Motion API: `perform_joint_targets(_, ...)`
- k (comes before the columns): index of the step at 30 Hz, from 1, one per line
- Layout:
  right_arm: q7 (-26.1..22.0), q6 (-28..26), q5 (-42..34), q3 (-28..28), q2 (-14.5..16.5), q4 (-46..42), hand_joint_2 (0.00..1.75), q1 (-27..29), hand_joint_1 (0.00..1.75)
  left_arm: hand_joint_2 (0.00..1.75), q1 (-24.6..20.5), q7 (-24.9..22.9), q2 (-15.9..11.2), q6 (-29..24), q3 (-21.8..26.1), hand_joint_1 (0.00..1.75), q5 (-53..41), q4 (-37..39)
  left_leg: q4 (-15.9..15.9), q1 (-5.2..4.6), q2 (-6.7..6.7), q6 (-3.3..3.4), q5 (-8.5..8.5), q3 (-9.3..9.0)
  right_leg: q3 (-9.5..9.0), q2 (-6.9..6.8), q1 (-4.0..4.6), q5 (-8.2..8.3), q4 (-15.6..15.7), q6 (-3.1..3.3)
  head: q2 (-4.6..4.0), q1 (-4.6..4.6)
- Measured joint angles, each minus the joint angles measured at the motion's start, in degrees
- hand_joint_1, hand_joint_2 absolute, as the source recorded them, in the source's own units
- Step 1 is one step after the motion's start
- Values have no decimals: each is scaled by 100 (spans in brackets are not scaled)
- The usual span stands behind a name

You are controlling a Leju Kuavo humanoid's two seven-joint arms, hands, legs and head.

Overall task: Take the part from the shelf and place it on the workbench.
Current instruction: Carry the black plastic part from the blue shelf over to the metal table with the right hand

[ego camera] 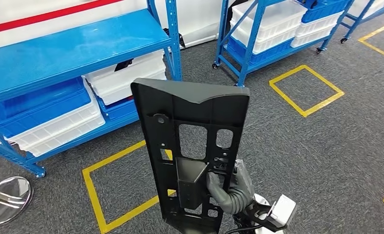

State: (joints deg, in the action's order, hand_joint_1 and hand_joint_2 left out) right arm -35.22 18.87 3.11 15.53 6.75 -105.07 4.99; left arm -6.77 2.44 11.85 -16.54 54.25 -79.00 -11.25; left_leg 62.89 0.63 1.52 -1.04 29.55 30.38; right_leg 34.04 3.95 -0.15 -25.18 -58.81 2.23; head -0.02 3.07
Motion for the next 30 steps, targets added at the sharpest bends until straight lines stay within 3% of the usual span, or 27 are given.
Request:
perform_joint_targets(2, -52, -44, 0, -74, 4, -130, 175, 138, 175, 175, 5, 58, -10, 1, -13, 0, -61, 0, -499, -13, 197, 51, -109, -193, 59, 108, -13, 42, -14, -57, 0, 1)
perform_joint_targets(4, -73, -56, -1, -138, 7, -241, 175, 255, 175, 175, -22, 59, -8, -1, -20, 0, -91, -1, -622, -22, 147, 70, -84, -225, 130, 207, -29, 101, -8, -142, 0, 1)
perform_joint_targets(5, -82, -59, -1, -170, 7, -289, 175, 309, 175, 175, -32, 59, -9, -3, -26, 0, -104, -1, -665, -14, 85, 88, -103, -238, 158, 180, -27, 106, -19, -176, 0, 0)
perform_joint_targets(7, -95, -50, 2, -224, 9, -364, 175, 374, 175, 175, -32, 63, -17, -14, -44, 0, -128, -1, -748, 16, -53, 140, -169, -255, 292, -48, -9, -63, -268, -223, 0, -2)
perform_joint_targets(9, -101, -26, 11, -245, 17, -389, 175, 401, 175, 175, -6, 66, -29, -41, -57, 0, -134, -1, -769, 17, -209, 169, -190, -247, 610, -290, -32, -433, -938, -261, 0, -3)
perform_joint_targets(11, -100, 5, 23, -248, 23, -383, 175, 427, 175, 175, 22, 65, -35, -91, -59, 0, -123, -1, -761, 15, -371, 166, -188, -233, 879, -341, -79, -634, -1526, -317, 0, -3)
perform_joint_targets(12, -100, 13, 27, -248, 24, -379, 175, 434, 175, 175, 33, 58, -37, -125, -59, 0, -107, -1, -755, 18, -447, 157, -183, -232, 872, -360, -104, -584, -1548, -343, 0, -3)
perform_joint_targets(14, -98, 4, 31, -248, 27, -371, 175, 436, 175, 175, 53, -21, -44, -216, -43, 0, 20, -1, -720, 30, -580, 111, -149, -241, 515, -496, -151, -257, -949, -383, 0, -3)
perform_joint_targets(16, -88, -29, 27, -248, 34, -369, 175, 445, 175, 175, 70, -209, -64, -308, 38, 0, 271, -2, -653, 14, -678, 29, -86, -231, 139, -711, -134, -71, -281, -347, 0, -2)
perform_joint_targets(18, -80, -71, 14, -248, 42, -365, 175, 487, 175, 175, 86, -460, -88, -350, 165, 0, 478, -3, -619, -6, -755, -49, -42, -236, 68, -753, -90, -102, -113, -251, 0, -2)
perform_joint_targets(20, -81, -99, 0, -248, 48, -360, 175, 552, 175, 175, 99, -710, -102, -361, 277, 0, 579, -3, -618, 13, -802, -117, -13, -272, 90, -631, -85, -92, -101, -160, 0, -1)
perform_joint_targets(22, -94, -127, -16, -246, 54, -351, 175, 590, 175, 175, 113, -866, -110, -375, 369, 0, 656, -3, -397, 41, -610, -166, 178, -195, 101, -519, -95, -65, -77, -82, 0, -1)
perform_joint_targets(24, -120, -170, -40, -243, 64, -326, 175, 608, 175, 175, 136, -943, -119, -388, 468, 0, 728, -3, 281, 52, -319, -177, 561, 108, 111, -404, -88, -48, -68, -30, 0, -1)
perform_joint_targets(26, -142, -198, -75, -240, 70, -286, 175, 639, 175, 175, 171, -1004, -127, -389, 553, 0, 753, -3, 978, 51, -215, -164, 796, 450, 117, -259, -55, -40, -69, -3, 0, -1)
perform_joint_targets(27, -151, -204, -95, -239, 70, -265, 175, 659, 175, 175, 187, -1019, -132, -389, 575, 0, 746, -3, 1072, 47, -200, -144, 753, 517, 115, -176, -36, -37, -70, 4, 0, -1)
perform_joint_targets(28, -161, -205, -113, -239, 70, -246, 175, 677, 175, 175, 199, -1015, -138, -389, 585, 0, 730, -3, 921, 39, -179, -111, 593, 475, 108, -93, -19, -34, -70, 7, 0, -1)
perform_joint_targets(29, -174, -206, -128, -239, 70, -228, 175, 692, 175, 175, 206, -989, -149, -390, 587, 0, 716, -3, 576, 25, -123, -63, 359, 341, 98, -13, -4, -30, -71, 7, 0, -1)
perform_joint_targets(30, -191, -203, -144, -238, 70, -210, 175, 699, 175, 175, 211, -939, -170, -393, 589, 0, 706, -3, 168, 13, 24, -2, 154, 174, 93, 55, -2, -25, -71, 2, 0, -1)
